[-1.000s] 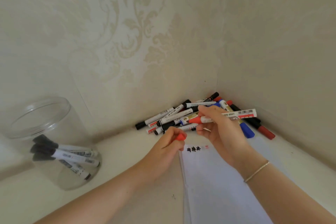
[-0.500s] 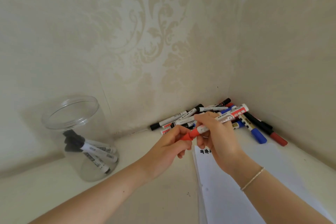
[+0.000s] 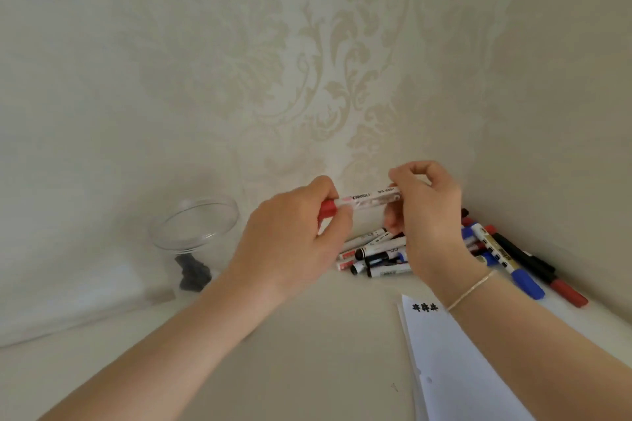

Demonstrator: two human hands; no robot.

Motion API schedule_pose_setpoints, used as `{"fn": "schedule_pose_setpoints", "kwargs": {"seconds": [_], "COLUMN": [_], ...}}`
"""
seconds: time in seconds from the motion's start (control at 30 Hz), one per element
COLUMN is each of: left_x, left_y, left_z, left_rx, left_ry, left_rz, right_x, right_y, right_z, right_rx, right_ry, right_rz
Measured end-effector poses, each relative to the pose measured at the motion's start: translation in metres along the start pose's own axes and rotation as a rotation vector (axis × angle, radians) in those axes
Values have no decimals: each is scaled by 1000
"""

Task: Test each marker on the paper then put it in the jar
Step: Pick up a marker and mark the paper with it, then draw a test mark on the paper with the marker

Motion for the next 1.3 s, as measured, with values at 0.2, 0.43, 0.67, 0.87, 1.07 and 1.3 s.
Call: {"fn": "schedule_pose_setpoints", "kwargs": {"seconds": [0.2, 0.43, 0.67, 0.87, 1.07, 1.3], "left_x": [-32, -37, -50, -85, -123, -87], "left_y": [-14, -21, -45, -76, -107, -115], "left_z": [-14, -13, -13, -22, -29, -29], "left_rx": [-42, -6, -97, -240, -189, -112], "left_ry": [221, 227, -135, 53, 233, -255], "left_rz": [-365, -479, -88, 482, -76, -403], "right_x": [38, 48, 61, 93, 57, 39], "right_y": [30, 52, 53, 54, 100, 134], "right_z": [22, 37, 28, 16, -32, -35], "right_rx": [231, 375, 482, 568, -82, -324], "right_ry": [23, 63, -109, -353, -509, -812], "right_rz": [-67, -148, -319, -228, 1251, 1902]}}
Point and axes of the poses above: each hand's wrist, its own z-axis away from the middle knuckle, its own x-axis out of the palm, y = z × x, the point moved 3 cm from there along -z, towards the middle knuckle, and after that the axes turned 13 degrees about -z, right-handed, at the moved point
